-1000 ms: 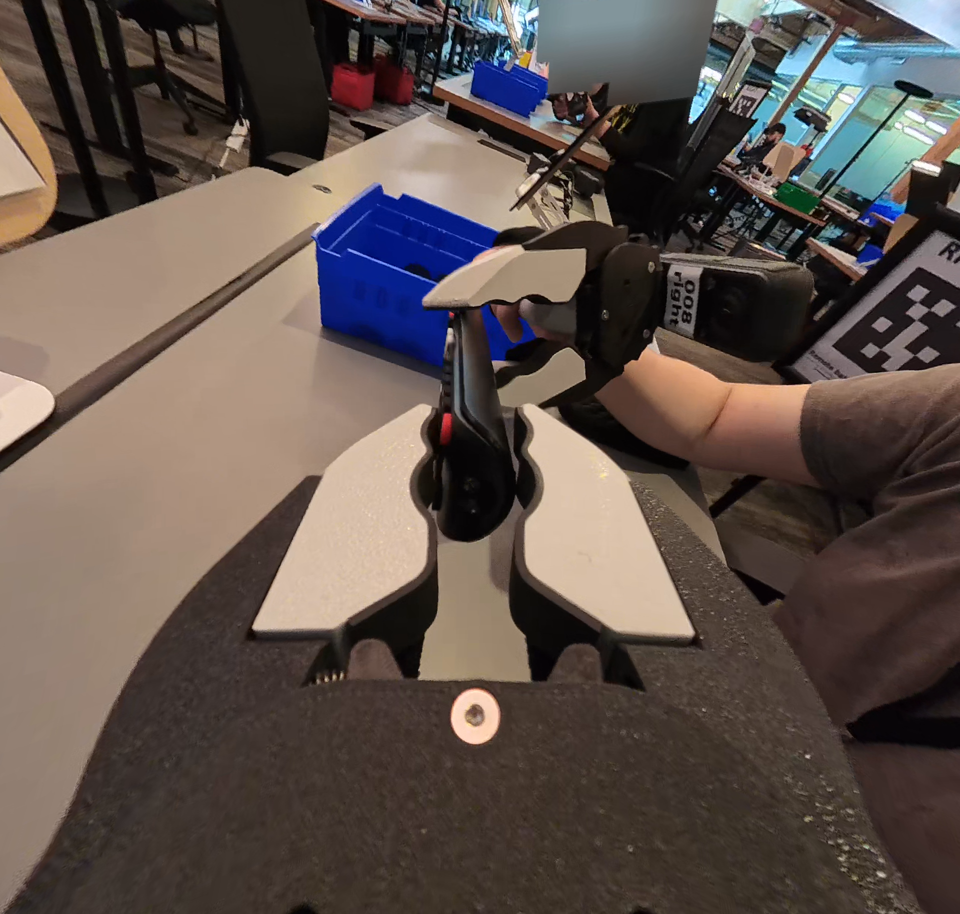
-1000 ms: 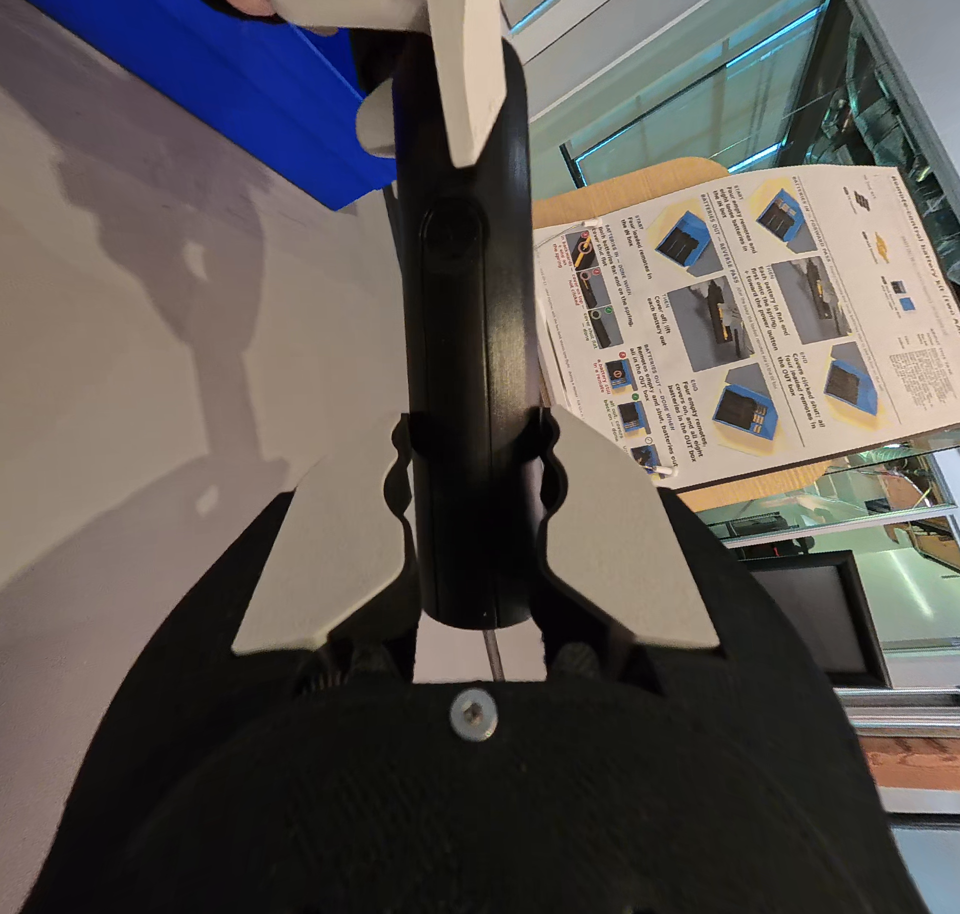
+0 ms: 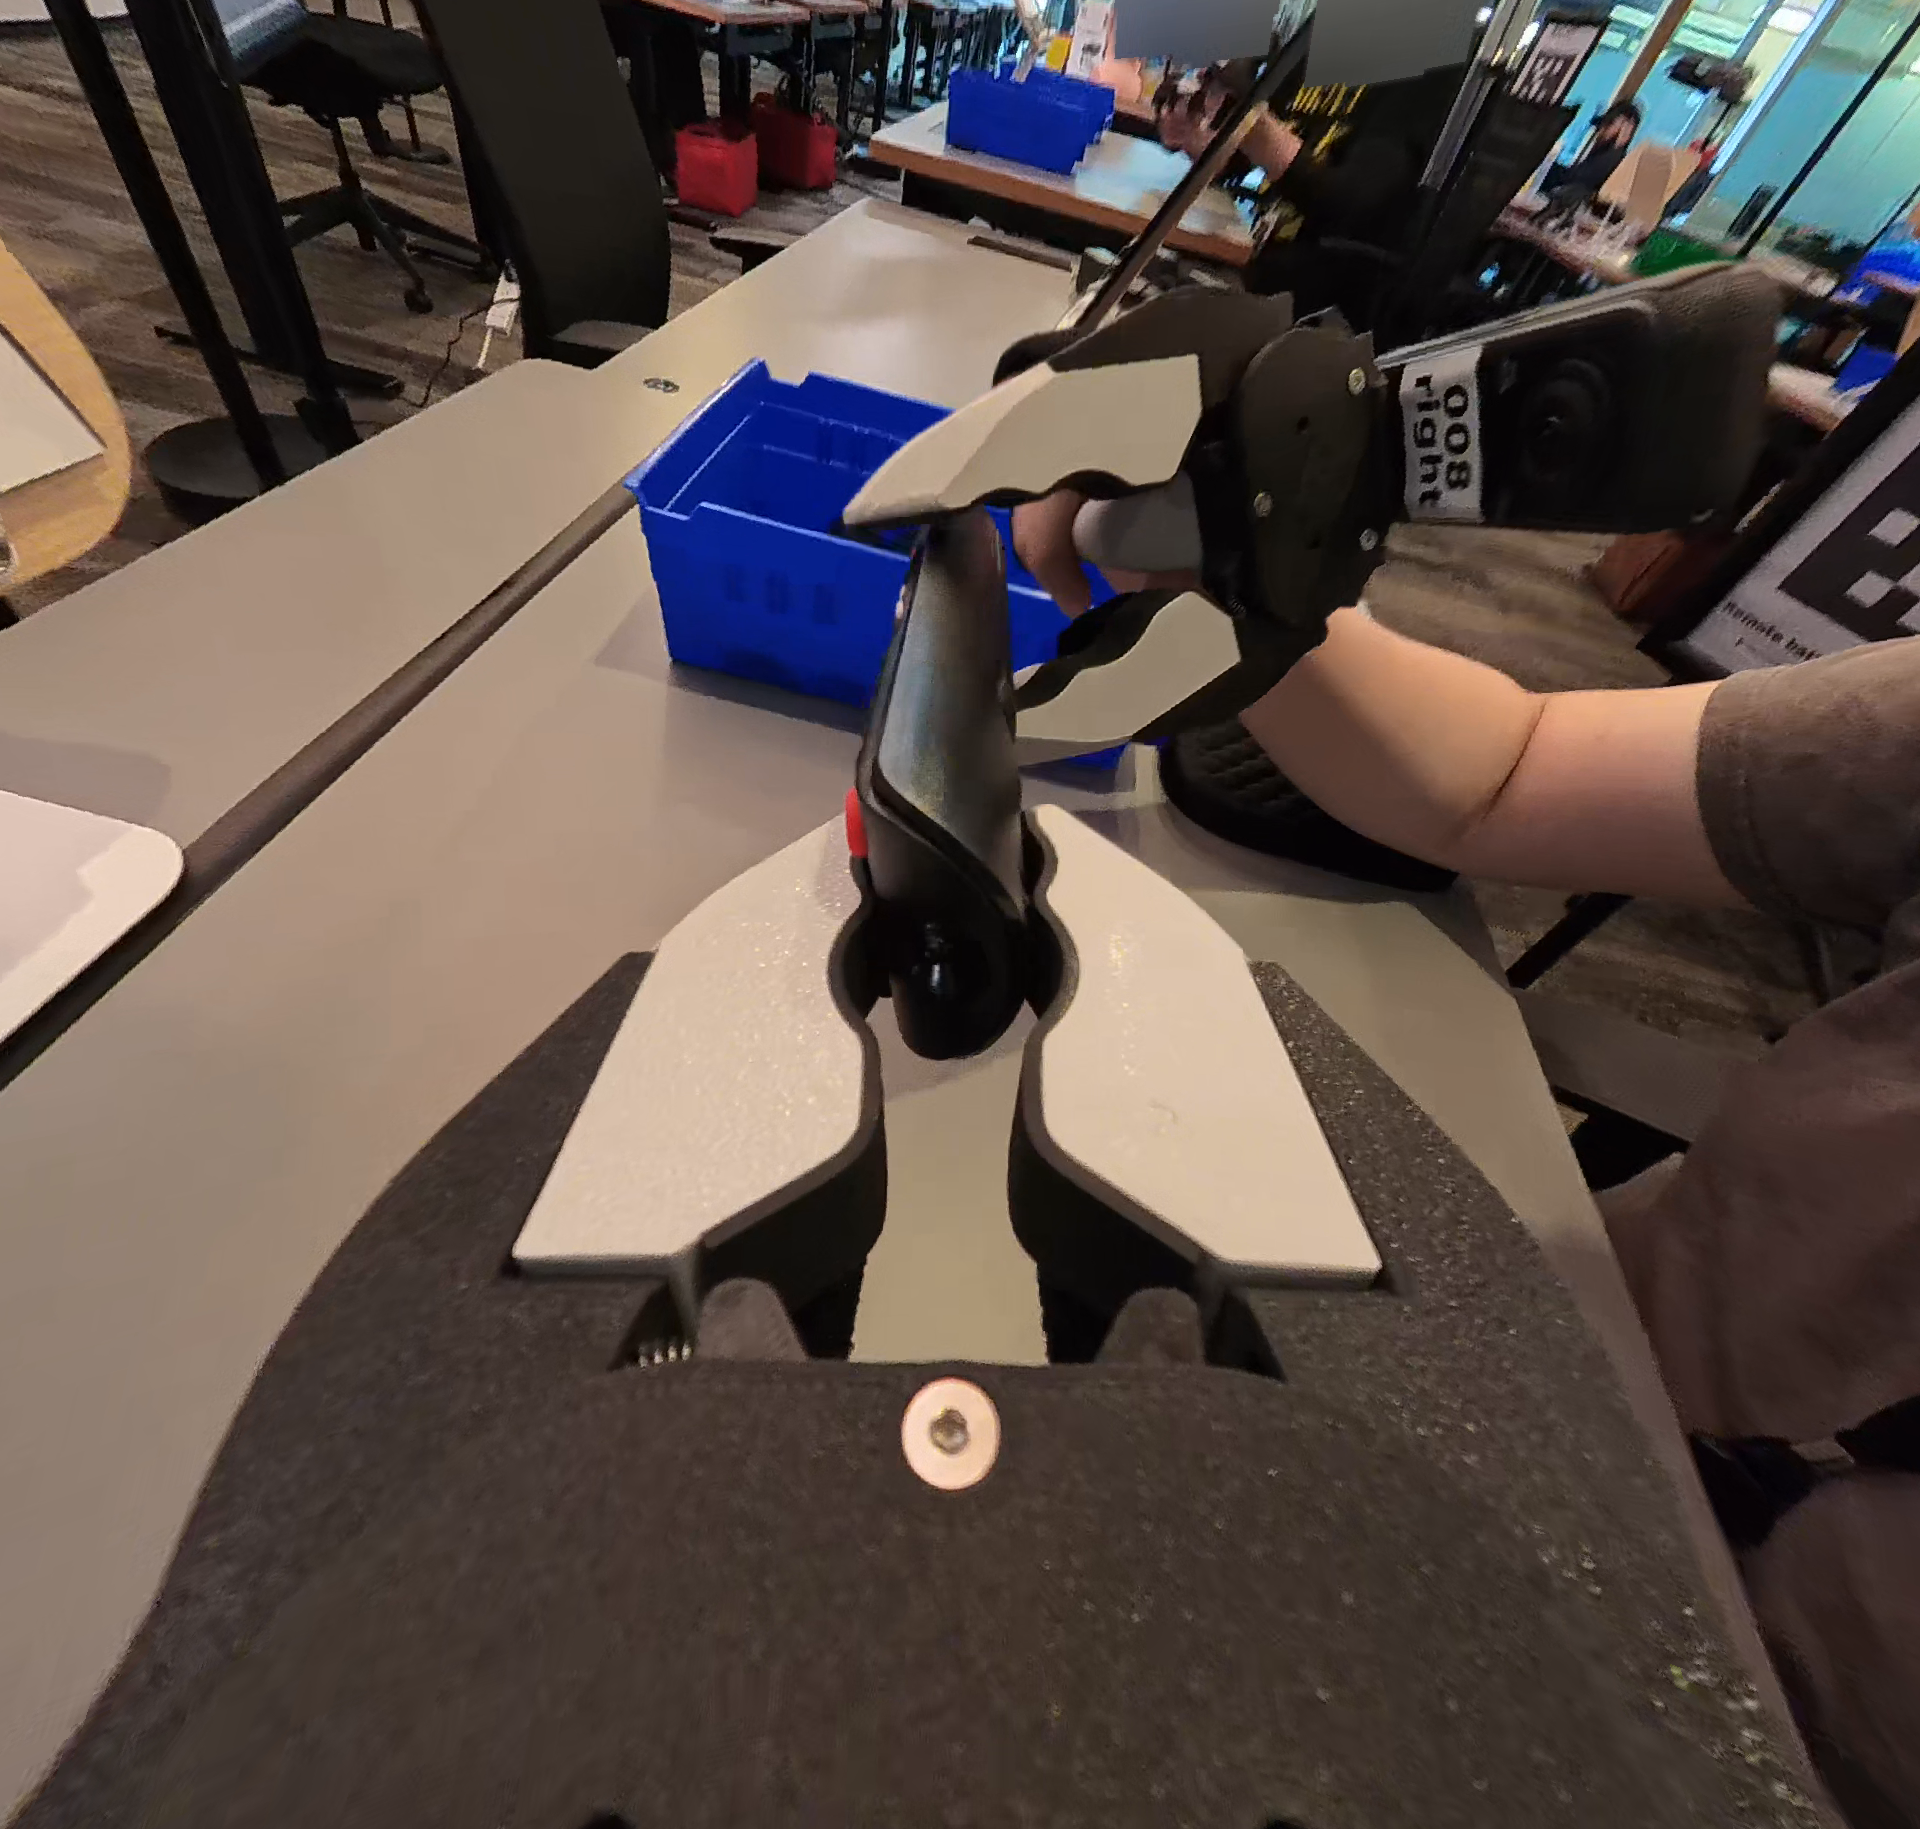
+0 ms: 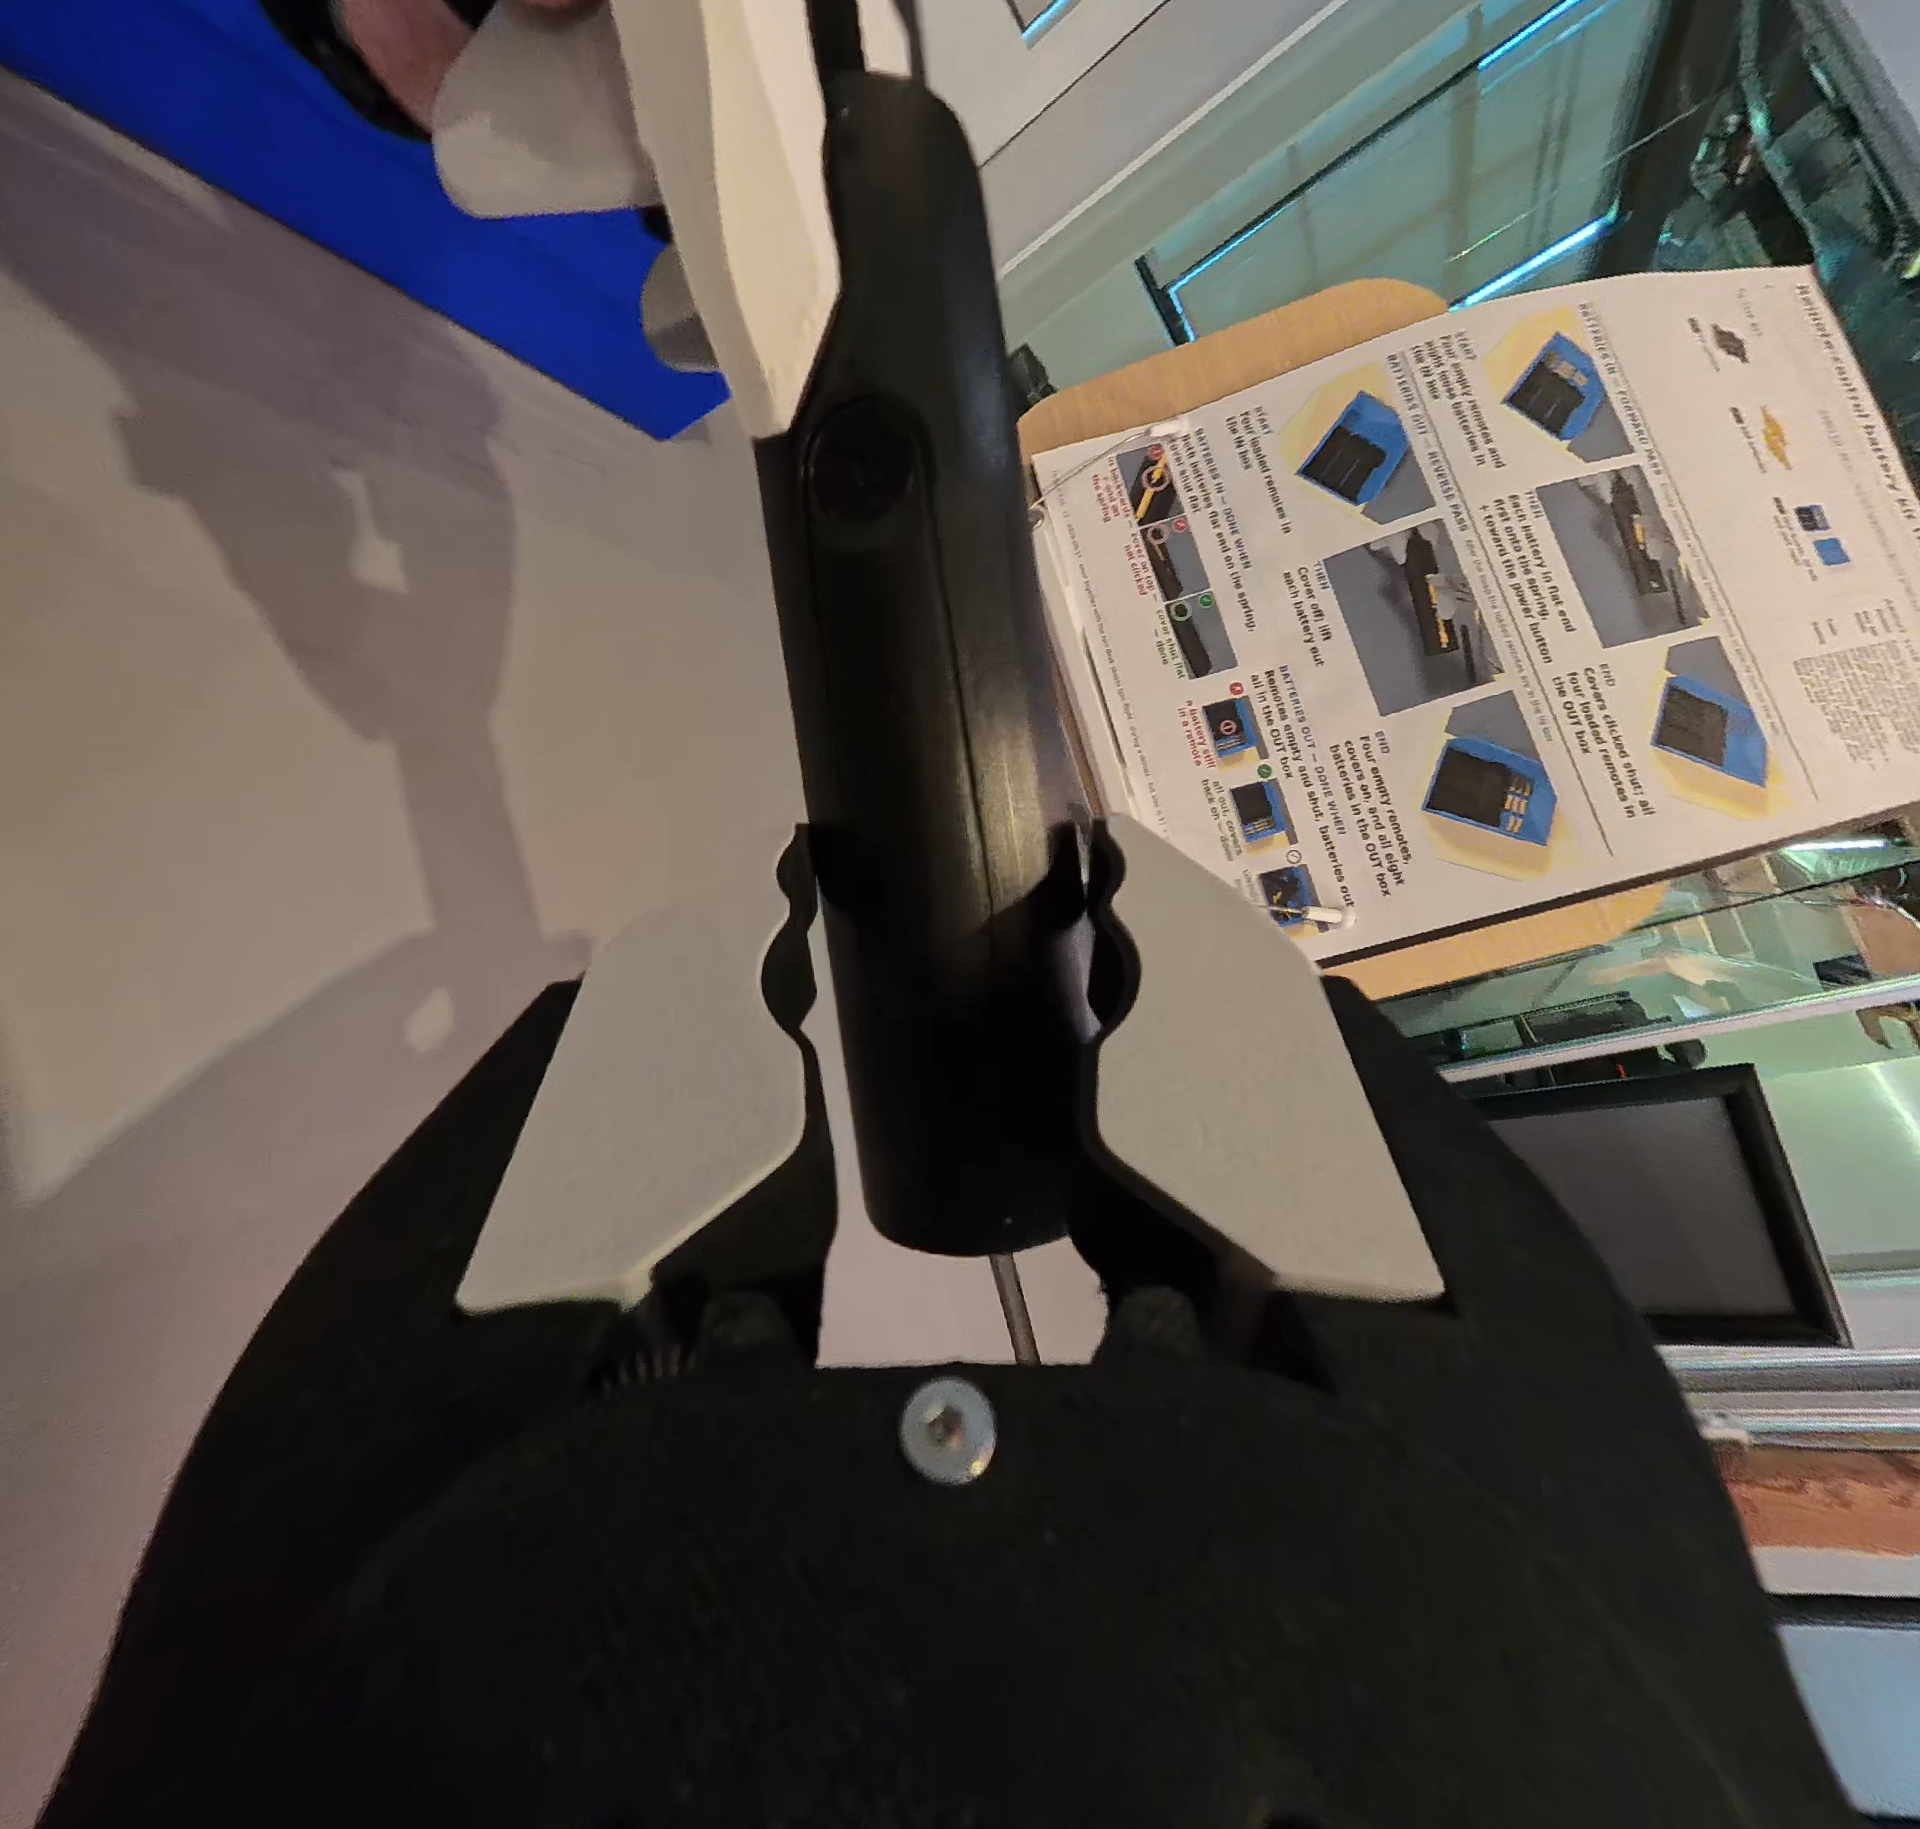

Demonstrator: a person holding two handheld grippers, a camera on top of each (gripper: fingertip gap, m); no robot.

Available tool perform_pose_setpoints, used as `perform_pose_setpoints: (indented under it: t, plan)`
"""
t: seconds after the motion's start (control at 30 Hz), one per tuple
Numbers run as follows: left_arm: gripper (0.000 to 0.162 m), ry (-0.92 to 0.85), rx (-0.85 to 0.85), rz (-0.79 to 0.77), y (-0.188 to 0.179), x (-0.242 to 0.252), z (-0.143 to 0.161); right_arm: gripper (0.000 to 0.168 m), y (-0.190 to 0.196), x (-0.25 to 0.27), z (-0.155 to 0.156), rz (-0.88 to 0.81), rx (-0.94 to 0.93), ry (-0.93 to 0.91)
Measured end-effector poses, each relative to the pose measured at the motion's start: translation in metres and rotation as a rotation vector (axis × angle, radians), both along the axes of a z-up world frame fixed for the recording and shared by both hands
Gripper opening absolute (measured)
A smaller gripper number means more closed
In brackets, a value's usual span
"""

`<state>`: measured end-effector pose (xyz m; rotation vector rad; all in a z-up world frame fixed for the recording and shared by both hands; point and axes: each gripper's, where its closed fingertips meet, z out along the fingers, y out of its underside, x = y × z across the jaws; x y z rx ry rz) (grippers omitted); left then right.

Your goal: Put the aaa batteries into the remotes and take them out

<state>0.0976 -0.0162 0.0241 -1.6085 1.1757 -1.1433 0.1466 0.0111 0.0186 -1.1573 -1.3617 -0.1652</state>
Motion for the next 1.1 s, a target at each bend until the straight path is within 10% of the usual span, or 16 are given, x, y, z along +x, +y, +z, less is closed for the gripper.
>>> perform_pose_setpoints:
  t: [0.33,0.7,1.1]
  plan:
    - [0.023,-0.106,-0.026,0.014,0.004,-0.006,0.014,0.079,0.006,0.011,0.01,-0.01,-0.122,0.13]
    - [0.023,-0.228,-0.117,0.126,0.021,0.001,0.011,0.13,0.025,0.016,0.019,-0.019,-1.001,0.903]
    - [0.023,-0.205,-0.014,0.162,0.012,0.029,-0.004,0.138,0.04,0.023,-0.005,-0.255,-0.867,0.804]
